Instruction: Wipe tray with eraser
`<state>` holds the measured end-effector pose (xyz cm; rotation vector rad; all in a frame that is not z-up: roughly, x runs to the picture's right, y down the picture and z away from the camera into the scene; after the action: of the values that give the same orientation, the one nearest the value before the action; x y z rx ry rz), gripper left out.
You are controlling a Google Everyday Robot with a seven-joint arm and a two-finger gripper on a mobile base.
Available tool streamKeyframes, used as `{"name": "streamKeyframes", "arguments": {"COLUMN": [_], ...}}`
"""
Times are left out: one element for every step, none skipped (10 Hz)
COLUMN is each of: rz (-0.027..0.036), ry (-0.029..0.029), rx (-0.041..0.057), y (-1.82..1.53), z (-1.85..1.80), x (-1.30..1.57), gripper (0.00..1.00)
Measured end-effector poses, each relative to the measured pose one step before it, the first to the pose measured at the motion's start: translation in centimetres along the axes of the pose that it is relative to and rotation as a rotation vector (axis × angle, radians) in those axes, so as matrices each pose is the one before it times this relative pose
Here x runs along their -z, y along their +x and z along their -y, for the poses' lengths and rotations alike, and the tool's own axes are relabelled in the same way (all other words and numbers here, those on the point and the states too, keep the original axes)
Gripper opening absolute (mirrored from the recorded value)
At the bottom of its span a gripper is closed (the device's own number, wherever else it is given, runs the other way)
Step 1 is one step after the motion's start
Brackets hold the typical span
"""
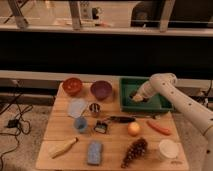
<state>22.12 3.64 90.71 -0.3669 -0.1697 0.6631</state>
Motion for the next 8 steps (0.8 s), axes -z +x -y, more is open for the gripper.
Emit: {"name": "streamKeyframes", "arguments": {"rz": [-0.00344, 0.00073, 0.00138, -0.00030, 0.00046, -0.00067, -0.00081, -0.00203], "ry": [-0.00758, -0.00527, -0.00065, 0.00535, 0.00219, 0.00144, 0.00027, 0.00013], "rx": [0.00193, 0.00262, -0.00198, -0.01843, -0.00846, -0.01281, -0.00481, -0.00771], "y": [0.113, -0.248, -0.021, 0.390, 0.116, 0.191, 0.027, 0.148], "z": [-0.187, -0.117, 0.074, 0.624, 0.241, 0.267, 0.096, 0.170], "x": [0.089, -0.077, -0.017, -0.127, -0.033, -0.094, -0.081, -0.079], "gripper": [0.04, 0.04, 0.04, 0.04, 0.04, 0.04, 0.04, 0.04]}}
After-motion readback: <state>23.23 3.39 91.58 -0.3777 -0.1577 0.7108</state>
